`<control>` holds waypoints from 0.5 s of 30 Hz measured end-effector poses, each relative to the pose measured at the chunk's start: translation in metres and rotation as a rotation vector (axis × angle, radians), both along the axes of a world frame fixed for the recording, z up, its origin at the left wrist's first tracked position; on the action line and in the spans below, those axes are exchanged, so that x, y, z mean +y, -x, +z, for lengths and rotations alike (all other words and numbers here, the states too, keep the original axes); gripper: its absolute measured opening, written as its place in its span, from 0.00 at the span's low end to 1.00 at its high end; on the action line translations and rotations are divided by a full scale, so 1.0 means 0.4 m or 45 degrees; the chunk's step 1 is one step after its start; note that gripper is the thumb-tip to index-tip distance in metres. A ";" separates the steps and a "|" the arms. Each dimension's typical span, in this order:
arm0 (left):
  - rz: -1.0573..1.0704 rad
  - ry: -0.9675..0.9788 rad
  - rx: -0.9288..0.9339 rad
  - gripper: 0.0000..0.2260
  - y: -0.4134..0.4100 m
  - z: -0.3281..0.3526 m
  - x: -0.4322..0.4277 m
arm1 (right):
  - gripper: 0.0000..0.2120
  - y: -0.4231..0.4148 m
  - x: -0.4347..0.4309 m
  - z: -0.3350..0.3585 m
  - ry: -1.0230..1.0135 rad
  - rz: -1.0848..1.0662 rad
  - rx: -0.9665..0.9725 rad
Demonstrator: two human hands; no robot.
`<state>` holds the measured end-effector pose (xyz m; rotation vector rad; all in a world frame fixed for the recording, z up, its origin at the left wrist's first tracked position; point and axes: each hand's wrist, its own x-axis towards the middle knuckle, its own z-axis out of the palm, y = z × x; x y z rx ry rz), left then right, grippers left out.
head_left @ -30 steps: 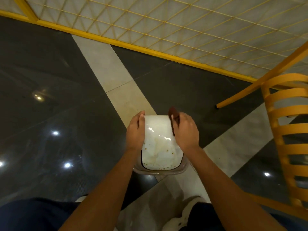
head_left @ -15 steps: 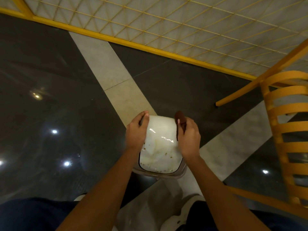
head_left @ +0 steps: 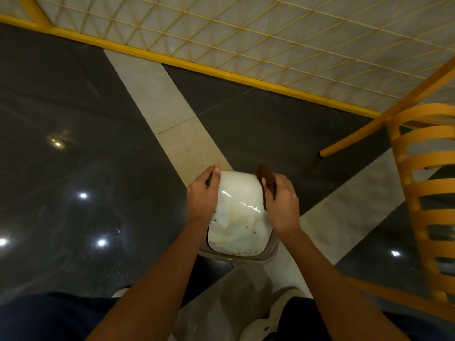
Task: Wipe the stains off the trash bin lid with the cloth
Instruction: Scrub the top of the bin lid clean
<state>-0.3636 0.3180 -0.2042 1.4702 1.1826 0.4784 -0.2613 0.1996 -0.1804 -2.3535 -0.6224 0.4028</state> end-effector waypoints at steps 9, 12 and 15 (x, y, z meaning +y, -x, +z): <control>0.017 -0.029 0.011 0.13 0.000 0.003 -0.004 | 0.18 0.012 0.027 0.018 0.101 0.405 -0.183; 0.013 -0.014 0.016 0.14 0.001 -0.001 -0.003 | 0.20 -0.003 0.025 0.035 0.126 0.434 -0.084; 0.002 -0.010 0.001 0.14 0.001 0.002 -0.005 | 0.22 -0.030 0.051 0.049 0.128 0.291 0.188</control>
